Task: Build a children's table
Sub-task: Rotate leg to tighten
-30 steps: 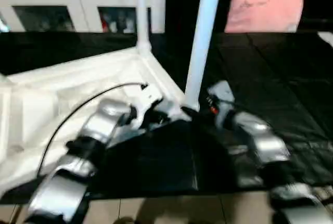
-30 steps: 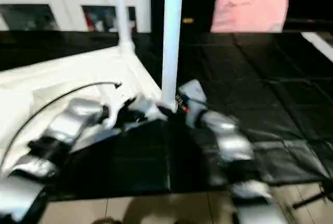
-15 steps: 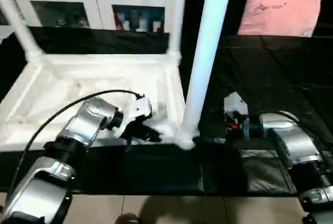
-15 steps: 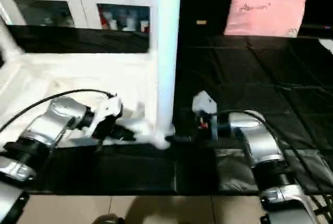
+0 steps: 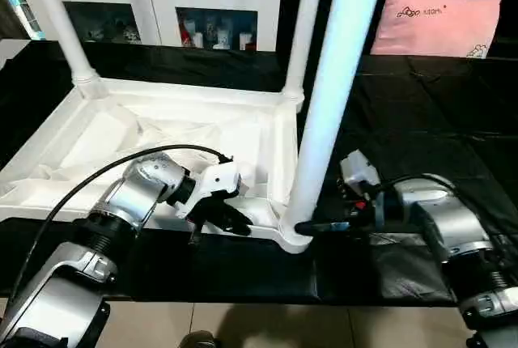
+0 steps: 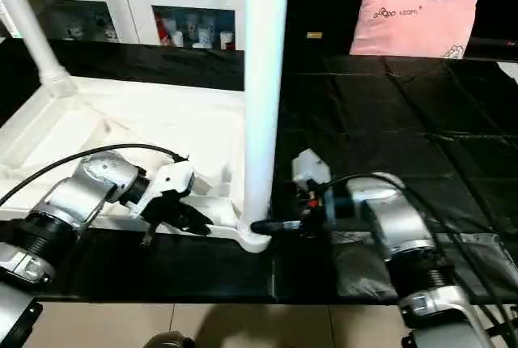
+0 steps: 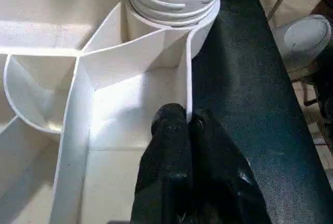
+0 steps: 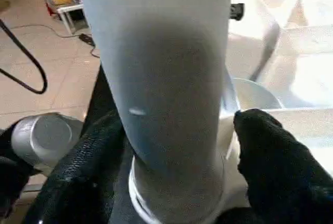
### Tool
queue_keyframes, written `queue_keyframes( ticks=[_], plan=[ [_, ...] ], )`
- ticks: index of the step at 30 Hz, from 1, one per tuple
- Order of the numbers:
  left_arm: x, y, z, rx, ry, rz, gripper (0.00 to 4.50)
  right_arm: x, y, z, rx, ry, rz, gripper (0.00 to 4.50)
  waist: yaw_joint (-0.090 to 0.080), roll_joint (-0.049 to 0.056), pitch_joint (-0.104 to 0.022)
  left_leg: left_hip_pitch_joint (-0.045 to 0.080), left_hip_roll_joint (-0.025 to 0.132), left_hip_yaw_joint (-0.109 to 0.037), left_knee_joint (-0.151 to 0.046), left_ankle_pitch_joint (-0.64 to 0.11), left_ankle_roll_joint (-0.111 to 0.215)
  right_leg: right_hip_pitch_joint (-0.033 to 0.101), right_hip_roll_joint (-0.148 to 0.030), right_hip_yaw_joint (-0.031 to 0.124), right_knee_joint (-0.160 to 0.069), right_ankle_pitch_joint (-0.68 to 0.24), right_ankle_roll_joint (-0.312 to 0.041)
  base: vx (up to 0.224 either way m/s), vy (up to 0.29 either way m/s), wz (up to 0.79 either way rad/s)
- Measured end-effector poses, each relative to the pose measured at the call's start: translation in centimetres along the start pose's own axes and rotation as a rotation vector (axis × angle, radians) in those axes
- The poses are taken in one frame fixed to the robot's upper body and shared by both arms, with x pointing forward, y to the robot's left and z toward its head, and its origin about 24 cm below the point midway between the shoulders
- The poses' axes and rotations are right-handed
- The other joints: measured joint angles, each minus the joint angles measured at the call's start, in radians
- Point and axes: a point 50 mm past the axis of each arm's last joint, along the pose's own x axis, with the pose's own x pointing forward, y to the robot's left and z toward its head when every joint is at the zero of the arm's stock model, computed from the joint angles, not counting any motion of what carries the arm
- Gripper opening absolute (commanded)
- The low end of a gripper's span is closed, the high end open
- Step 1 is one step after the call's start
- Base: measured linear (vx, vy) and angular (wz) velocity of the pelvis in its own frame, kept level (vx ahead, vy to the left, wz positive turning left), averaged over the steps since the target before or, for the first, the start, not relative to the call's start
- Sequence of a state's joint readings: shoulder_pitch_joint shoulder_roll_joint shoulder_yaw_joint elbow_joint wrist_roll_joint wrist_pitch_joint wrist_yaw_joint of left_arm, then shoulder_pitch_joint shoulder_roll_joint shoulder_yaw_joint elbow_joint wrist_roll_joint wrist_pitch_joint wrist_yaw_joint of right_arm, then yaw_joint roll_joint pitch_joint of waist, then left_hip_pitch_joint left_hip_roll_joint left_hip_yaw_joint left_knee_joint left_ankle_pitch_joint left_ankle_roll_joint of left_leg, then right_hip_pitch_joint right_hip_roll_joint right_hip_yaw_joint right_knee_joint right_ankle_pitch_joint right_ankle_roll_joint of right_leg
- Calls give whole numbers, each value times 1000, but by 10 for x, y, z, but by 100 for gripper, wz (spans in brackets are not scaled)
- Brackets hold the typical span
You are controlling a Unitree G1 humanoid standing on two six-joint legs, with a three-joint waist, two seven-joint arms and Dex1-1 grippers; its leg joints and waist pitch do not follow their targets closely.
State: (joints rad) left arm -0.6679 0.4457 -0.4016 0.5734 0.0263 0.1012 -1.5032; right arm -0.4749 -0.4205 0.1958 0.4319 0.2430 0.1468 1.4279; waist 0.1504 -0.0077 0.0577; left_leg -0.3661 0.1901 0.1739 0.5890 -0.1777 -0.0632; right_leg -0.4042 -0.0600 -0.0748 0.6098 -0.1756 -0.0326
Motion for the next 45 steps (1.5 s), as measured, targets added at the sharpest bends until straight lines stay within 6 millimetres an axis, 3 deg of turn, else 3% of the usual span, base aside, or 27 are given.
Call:
queue_keyframes(
  ticks=[9,10,21,27,34,40,45],
  plan=[
    [1,0,0,3,6,-7,0,3,2,-1,27,-7,33,249,0,0,0,0,0,0,0,0,0,0,0,0,0,0,0,0,0,0],
    [1,0,0,3,6,-7,0,3,2,-1,31,-8,34,224,0,0,0,0,0,0,0,0,0,0,0,0,0,0,0,0,0,0],
    [2,0,2,-13,-11,0,0,5,4,-3,64,-40,3,205,0,0,-1,1,0,0,1,0,0,1,0,0,1,0,0,0,0,0],
    [2,13,-2,-122,-20,179,0,17,-7,-8,112,-90,-259,204,-20,0,-1,9,0,0,1,2,-3,5,0,0,1,-2,4,0,0,0],
    [16,33,6,-276,-62,418,0,37,-35,-3,183,-136,-671,200,-67,0,-1,15,-1,1,2,2,-3,9,0,1,-1,-2,5,0,0,0],
    [32,48,20,-383,-114,584,0,52,-56,10,242,-133,-963,199,-71,0,-1,11,-2,1,-1,2,-3,5,0,2,-1,-1,4,0,0,0],
    [34,50,24,-393,-136,609,0,54,-60,13,223,-137,-1011,199,-63,1,-1,10,-2,1,-9,1,-2,3,0,2,-1,0,0,0,0,0]
  ],
)
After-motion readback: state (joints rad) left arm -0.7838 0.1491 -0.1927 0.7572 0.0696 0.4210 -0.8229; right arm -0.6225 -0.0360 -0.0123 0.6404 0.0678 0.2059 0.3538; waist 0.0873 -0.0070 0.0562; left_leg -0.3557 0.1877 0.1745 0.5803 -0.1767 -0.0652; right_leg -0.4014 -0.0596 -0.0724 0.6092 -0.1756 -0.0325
